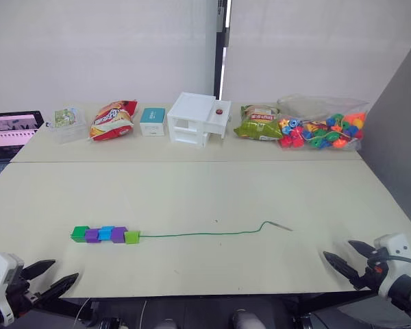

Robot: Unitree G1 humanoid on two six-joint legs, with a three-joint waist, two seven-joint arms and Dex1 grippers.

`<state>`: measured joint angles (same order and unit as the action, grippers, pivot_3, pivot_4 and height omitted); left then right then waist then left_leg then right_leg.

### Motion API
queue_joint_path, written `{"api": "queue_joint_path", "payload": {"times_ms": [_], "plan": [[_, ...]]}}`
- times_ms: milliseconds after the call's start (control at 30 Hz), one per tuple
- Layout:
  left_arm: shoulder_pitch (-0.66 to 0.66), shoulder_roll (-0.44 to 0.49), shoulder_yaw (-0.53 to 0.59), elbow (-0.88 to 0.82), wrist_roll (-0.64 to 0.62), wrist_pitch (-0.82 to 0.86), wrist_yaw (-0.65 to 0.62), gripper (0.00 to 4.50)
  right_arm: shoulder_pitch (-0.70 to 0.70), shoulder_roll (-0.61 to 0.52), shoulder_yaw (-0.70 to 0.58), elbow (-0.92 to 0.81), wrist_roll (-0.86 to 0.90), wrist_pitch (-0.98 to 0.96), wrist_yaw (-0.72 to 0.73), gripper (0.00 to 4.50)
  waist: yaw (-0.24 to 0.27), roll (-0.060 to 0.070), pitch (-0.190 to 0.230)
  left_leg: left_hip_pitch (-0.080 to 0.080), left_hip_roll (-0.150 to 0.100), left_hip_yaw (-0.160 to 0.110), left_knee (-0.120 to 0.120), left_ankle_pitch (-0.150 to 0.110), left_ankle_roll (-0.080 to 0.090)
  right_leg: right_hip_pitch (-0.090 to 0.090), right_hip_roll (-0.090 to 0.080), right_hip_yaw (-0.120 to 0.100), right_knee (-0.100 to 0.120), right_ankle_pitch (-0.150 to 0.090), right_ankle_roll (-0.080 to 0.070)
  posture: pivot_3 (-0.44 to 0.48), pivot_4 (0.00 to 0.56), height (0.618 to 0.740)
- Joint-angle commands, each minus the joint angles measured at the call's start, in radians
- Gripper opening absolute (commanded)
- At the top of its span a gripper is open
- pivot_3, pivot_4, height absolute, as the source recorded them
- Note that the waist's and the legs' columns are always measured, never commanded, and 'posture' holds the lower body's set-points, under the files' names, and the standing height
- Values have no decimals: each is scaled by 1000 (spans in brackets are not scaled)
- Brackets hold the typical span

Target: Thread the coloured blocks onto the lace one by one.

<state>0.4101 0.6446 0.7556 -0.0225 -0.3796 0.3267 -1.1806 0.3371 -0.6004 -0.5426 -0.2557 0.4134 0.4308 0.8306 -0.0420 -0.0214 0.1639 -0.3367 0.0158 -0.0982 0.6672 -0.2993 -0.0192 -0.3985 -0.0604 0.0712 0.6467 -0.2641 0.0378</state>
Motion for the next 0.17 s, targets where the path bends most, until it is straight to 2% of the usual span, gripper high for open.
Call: {"api": "queue_joint_path", "payload": {"times_ms": [33,167], "plan": [[10,33,-10,-13,-28,-20,7,4500,-2,-21,-1,-2,8,-26,4,4458,1,0,0,0,0,0,0,0,0,0,0,0,0,0,0,0,150,740],[18,44,-24,-29,-31,-29,32,4500,-1,-25,18,17,8,-35,6,4458,0,0,0,0,0,0,0,0,0,0,0,0,0,0,0,0,150,740]]}}
